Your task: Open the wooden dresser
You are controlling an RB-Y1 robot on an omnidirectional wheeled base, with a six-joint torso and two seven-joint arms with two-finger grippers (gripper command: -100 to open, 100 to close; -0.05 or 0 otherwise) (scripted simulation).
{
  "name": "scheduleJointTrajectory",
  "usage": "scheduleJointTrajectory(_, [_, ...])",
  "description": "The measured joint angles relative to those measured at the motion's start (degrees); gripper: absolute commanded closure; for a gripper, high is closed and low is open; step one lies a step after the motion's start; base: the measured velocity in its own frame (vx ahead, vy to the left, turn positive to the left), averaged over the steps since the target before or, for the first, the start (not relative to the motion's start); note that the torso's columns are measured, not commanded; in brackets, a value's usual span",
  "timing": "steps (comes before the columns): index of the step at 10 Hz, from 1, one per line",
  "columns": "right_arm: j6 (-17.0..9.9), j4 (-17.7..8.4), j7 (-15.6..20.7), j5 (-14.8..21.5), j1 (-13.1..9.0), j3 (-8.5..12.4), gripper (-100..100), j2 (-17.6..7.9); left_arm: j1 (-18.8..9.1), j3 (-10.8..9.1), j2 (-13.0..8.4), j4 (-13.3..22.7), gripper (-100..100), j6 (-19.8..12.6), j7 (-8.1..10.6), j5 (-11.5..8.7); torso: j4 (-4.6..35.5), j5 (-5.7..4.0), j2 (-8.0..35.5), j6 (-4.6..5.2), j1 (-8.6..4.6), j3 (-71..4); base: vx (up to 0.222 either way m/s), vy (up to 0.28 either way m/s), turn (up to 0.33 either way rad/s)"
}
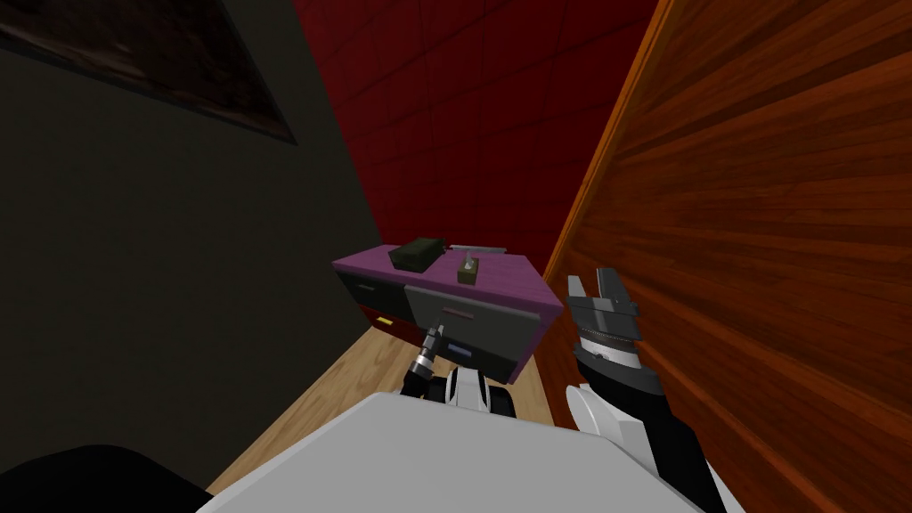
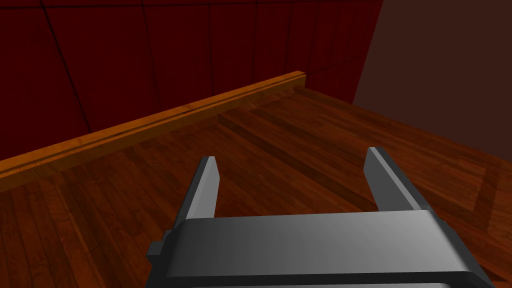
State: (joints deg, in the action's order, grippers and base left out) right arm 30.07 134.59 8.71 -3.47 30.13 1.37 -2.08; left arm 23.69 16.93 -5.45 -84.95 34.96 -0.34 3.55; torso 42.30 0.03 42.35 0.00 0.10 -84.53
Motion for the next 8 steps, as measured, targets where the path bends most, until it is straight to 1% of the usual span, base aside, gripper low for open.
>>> scheduleJointTrajectory(1, [0.0,0.0,0.0,0.0,0.0,0.0,0,0.0,-0.3,0.25,0.5,1.3,-100,0.2,-0.10,-0.1,0.0,-0.02,0.0,0.00,-0.06,0.0,0.097,-0.032,0.020])
scheduleJointTrajectory(3, [0.0,0.0,0.0,0.0,0.0,0.0,0,0.0,-0.7,0.92,3.0,3.1,-100,-0.2,-0.45,-0.1,0.0,-0.05,0.0,0.01,-0.17,0.0,0.059,-0.031,0.008])
scheduleJointTrajectory(4, [0.0,0.0,0.0,0.0,0.0,0.0,0,0.0,-0.8,0.95,3.1,3.3,-100,-0.2,-0.50,-0.1,0.0,-0.03,0.1,0.00,-0.05,0.0,0.095,-0.006,-0.010])
scheduleJointTrajectory(5, [0.0,0.0,0.0,0.0,0.0,0.0,0,0.0,-0.6,1.03,3.2,2.3,-100,-1.0,-0.57,0.0,0.0,0.00,-0.1,0.00,-0.01,-0.1,0.022,0.011,-0.030])
scheduleJointTrajectory(6, [0.0,0.0,0.0,0.0,0.0,0.0,0,0.0,-0.6,1.04,3.2,2.1,100,-1.2,-0.59,0.0,0.0,0.00,0.1,0.00,0.01,0.0,0.000,0.000,0.000])
scheduleJointTrajectory(7, [0.0,0.0,0.0,0.0,0.0,0.0,0,0.0,-0.6,1.04,3.2,2.1,100,-1.2,-0.59,0.0,0.0,-0.02,0.1,0.00,-0.07,0.1,-0.116,0.035,0.031])
scheduleJointTrajectory(8, [0.0,0.0,0.0,0.0,0.0,0.0,0,0.0,-0.1,1.28,3.0,1.4,100,-1.2,-0.57,0.1,0.0,0.01,0.3,0.01,0.01,0.2,-0.182,0.032,0.013])
